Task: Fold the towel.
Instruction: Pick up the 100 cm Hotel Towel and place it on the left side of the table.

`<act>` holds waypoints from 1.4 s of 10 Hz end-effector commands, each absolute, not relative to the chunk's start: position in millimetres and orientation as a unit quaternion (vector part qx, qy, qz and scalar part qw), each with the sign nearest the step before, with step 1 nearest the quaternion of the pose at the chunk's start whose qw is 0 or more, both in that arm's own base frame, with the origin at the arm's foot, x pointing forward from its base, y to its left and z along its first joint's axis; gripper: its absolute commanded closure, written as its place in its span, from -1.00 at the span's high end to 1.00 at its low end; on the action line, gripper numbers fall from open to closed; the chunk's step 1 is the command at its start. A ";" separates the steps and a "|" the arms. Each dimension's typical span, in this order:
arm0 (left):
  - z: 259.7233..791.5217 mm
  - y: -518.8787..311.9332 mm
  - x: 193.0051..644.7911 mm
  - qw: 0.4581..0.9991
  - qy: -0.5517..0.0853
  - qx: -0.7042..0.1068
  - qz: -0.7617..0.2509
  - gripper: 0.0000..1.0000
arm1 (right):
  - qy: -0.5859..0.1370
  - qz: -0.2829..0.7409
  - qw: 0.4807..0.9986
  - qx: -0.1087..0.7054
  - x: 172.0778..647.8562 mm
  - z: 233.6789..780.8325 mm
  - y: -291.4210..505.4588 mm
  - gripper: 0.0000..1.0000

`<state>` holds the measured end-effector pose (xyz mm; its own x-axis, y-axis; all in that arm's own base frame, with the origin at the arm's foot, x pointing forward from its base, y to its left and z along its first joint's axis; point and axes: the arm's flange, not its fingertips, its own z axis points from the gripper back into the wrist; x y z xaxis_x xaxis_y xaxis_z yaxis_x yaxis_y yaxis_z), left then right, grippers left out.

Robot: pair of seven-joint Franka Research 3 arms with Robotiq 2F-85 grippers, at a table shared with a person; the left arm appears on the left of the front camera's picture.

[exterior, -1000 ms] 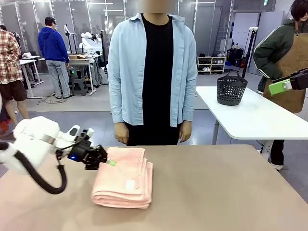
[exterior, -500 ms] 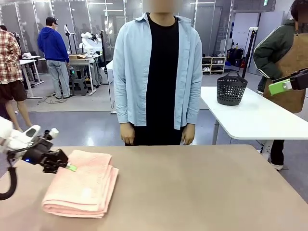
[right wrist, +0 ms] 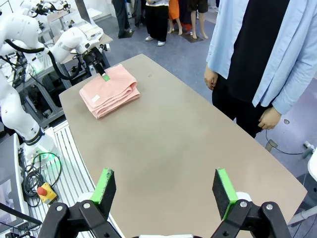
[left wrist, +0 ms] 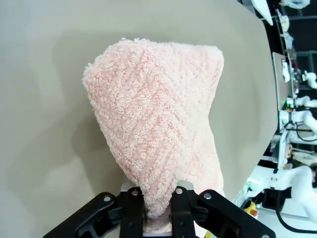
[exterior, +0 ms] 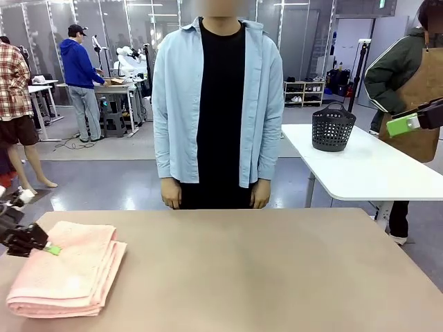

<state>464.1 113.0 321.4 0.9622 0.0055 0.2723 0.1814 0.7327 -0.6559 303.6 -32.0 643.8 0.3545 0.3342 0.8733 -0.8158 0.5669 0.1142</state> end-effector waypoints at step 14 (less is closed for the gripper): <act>339.7 166.5 454.3 0.949 -0.141 -0.281 -0.016 1.00 | -0.429 0.372 0.774 0.280 304.2 643.2 -32.1 0.98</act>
